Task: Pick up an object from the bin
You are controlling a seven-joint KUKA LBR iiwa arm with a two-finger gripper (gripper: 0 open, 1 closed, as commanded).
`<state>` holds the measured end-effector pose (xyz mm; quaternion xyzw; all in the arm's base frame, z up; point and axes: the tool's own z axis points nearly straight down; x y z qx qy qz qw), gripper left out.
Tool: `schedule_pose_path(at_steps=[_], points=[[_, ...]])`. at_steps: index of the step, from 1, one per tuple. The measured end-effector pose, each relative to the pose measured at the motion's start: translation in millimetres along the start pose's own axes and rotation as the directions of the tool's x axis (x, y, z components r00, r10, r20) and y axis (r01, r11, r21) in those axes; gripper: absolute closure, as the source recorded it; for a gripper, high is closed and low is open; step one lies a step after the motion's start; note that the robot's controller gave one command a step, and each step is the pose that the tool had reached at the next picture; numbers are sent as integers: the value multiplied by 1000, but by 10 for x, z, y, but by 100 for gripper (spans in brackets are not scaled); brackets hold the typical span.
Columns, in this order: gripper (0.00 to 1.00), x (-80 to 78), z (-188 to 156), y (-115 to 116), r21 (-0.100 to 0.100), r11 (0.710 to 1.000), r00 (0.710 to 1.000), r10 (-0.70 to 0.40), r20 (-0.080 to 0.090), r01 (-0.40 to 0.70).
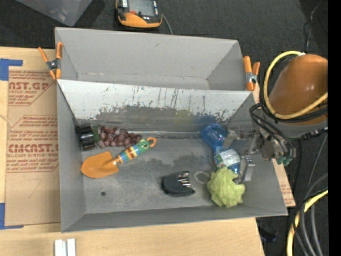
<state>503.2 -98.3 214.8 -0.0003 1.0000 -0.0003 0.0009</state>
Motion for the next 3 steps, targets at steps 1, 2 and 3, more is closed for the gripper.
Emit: schedule_pose_path(at_steps=[1, 2, 3], points=[[0, 0, 0, 0, 0, 1000, 1000, 0, 0, 0], [0, 103, 640, -34, 0, 922, 922, -387, 0, 387], [0, 42, 718, -129, 1, 908, 908, -418, 2, 418]])
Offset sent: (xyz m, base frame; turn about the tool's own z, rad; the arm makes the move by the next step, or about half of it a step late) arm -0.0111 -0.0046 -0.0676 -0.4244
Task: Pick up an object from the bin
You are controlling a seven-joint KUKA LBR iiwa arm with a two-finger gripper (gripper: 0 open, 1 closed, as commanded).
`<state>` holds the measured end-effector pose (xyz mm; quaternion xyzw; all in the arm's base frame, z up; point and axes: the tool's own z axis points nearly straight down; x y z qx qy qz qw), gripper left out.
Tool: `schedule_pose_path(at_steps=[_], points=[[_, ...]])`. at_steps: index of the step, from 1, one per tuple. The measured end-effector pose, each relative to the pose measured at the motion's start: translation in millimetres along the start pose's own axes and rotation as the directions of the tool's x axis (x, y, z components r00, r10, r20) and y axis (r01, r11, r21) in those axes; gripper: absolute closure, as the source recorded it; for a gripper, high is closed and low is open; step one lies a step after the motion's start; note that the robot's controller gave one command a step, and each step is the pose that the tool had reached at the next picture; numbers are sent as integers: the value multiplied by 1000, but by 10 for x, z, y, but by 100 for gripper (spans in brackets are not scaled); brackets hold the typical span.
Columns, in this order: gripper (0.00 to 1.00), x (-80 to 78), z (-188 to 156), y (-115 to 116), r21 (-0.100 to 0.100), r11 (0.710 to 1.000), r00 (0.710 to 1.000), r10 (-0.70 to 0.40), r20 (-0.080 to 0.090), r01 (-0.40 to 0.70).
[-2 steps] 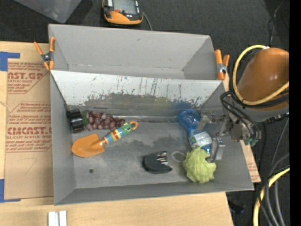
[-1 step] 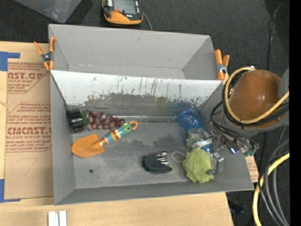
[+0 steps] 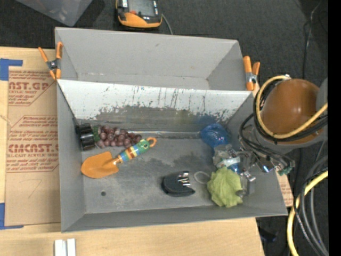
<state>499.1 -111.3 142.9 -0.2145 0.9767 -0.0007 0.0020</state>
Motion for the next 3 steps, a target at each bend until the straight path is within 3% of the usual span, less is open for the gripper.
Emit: schedule_pose_path(at_steps=[1, 2, 3], points=[[0, 2, 65, -2, 3, 1000, 1000, -28, 3, 28], [0, 113, 587, -26, 0, 979, 979, -204, 2, 204], [0, 90, 729, -161, 0, 948, 948, -319, 4, 319]])
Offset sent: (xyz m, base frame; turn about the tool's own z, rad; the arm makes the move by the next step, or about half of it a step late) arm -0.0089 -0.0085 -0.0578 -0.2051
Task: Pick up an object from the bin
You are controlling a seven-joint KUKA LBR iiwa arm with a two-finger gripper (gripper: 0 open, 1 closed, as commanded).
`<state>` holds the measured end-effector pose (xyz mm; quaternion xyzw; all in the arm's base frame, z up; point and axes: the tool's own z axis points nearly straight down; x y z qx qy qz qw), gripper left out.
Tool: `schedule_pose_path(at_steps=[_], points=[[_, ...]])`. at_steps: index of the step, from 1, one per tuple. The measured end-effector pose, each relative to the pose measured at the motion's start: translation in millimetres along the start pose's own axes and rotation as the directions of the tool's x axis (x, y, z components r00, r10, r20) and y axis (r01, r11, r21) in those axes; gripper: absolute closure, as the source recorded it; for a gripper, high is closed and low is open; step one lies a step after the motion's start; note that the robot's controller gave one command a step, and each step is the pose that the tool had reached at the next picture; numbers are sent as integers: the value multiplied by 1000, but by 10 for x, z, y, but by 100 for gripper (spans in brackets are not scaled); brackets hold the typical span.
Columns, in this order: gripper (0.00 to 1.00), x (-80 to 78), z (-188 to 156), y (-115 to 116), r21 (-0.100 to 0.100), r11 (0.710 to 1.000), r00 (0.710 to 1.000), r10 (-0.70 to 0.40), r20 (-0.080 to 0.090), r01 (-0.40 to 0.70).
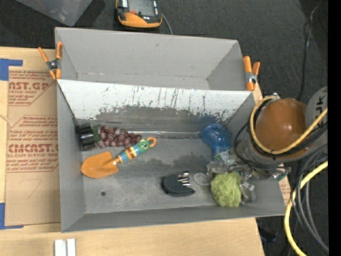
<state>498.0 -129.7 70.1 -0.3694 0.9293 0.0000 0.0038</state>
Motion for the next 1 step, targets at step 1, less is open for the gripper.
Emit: schedule_pose_path(at_steps=[1], points=[[0, -65, -1066, 119, -2, 998, 998, 57, -2, -57]])
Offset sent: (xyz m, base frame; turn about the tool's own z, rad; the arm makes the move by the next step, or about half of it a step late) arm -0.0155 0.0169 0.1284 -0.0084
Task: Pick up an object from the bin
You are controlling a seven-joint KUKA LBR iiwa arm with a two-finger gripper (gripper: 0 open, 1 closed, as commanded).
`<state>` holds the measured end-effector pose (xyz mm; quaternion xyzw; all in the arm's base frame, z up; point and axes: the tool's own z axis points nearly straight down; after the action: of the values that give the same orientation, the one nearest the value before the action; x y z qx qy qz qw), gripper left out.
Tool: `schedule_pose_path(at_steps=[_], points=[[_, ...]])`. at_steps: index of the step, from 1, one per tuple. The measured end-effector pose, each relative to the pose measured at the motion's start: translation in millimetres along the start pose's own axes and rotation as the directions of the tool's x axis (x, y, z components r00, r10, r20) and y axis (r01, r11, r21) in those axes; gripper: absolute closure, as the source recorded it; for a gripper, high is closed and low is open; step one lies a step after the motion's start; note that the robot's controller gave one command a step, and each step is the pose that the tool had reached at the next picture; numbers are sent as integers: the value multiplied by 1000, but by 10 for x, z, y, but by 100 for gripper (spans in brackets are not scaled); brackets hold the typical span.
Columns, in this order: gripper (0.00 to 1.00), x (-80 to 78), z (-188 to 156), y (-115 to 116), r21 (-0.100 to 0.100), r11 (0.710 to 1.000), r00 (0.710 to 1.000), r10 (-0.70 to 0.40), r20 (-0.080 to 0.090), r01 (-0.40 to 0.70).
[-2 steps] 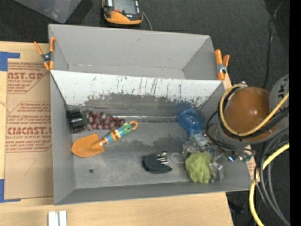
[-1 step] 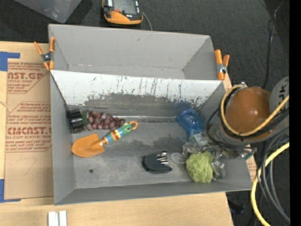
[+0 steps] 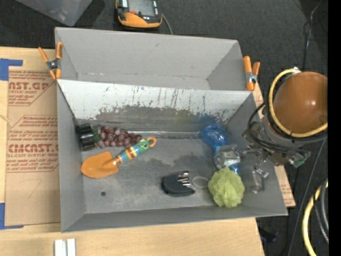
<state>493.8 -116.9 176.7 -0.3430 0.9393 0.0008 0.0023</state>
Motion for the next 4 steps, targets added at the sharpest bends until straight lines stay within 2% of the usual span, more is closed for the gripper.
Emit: schedule_pose_path(at_steps=[1, 2, 3, 4], points=[[0, 12, -242, 42, 5, 1000, 1000, -24, 4, 24], [0, -486, -693, 196, 7, 882, 882, -472, 4, 472], [0, -450, 216, 242, 3, 996, 996, -87, 4, 87], [0, -219, -46, 323, 10, 935, 935, -355, 7, 355]])
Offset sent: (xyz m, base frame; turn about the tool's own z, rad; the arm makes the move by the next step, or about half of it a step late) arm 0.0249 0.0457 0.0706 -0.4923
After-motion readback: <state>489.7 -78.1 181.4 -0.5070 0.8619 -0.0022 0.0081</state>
